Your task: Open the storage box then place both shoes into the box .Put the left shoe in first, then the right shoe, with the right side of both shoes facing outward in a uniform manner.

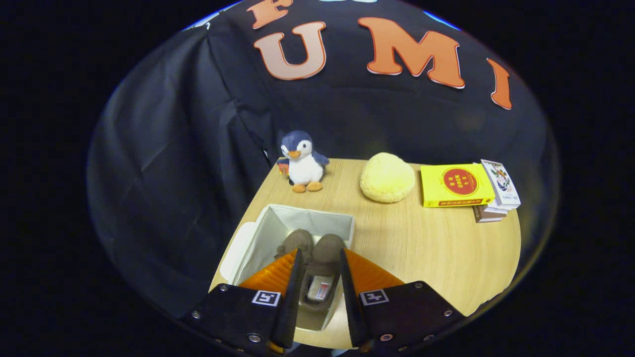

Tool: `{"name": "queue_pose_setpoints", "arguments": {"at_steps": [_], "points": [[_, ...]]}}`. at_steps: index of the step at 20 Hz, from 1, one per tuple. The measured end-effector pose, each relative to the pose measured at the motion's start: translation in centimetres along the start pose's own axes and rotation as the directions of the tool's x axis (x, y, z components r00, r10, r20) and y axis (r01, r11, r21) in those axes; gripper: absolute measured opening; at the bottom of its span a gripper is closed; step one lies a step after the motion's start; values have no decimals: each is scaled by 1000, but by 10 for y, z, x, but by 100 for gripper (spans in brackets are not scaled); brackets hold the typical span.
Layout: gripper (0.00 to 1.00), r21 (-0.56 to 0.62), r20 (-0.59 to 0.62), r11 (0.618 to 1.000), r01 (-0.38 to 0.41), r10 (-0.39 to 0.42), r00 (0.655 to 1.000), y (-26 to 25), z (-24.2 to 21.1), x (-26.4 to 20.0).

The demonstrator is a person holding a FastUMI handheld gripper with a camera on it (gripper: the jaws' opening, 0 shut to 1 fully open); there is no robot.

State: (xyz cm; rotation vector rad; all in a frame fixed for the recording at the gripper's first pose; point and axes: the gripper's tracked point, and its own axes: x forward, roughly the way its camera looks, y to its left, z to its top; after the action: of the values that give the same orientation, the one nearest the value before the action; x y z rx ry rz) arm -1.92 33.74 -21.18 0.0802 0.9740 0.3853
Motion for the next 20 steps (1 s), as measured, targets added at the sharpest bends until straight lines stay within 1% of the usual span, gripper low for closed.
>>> {"name": "queue_pose_setpoints", "arguments": {"at_steps": [3, 6, 8, 11, 15, 17, 20], "points": [[51, -1, 88, 1000, -10, 10, 996, -22, 24, -38], [56, -1, 179, 1000, -9, 9, 984, -50, 46, -77], [60, -1, 254, 1000, 4, -3, 967, -72, 63, -102], [64, -2, 364, 999, 52, -47, 930, -112, 85, -138], [71, 17, 485, 995, 99, -95, 869, -157, 103, -180], [73, 30, 559, 993, 116, -113, 821, -177, 114, -205], [78, 40, 665, 986, 160, -146, 732, -205, 127, -244]]}}
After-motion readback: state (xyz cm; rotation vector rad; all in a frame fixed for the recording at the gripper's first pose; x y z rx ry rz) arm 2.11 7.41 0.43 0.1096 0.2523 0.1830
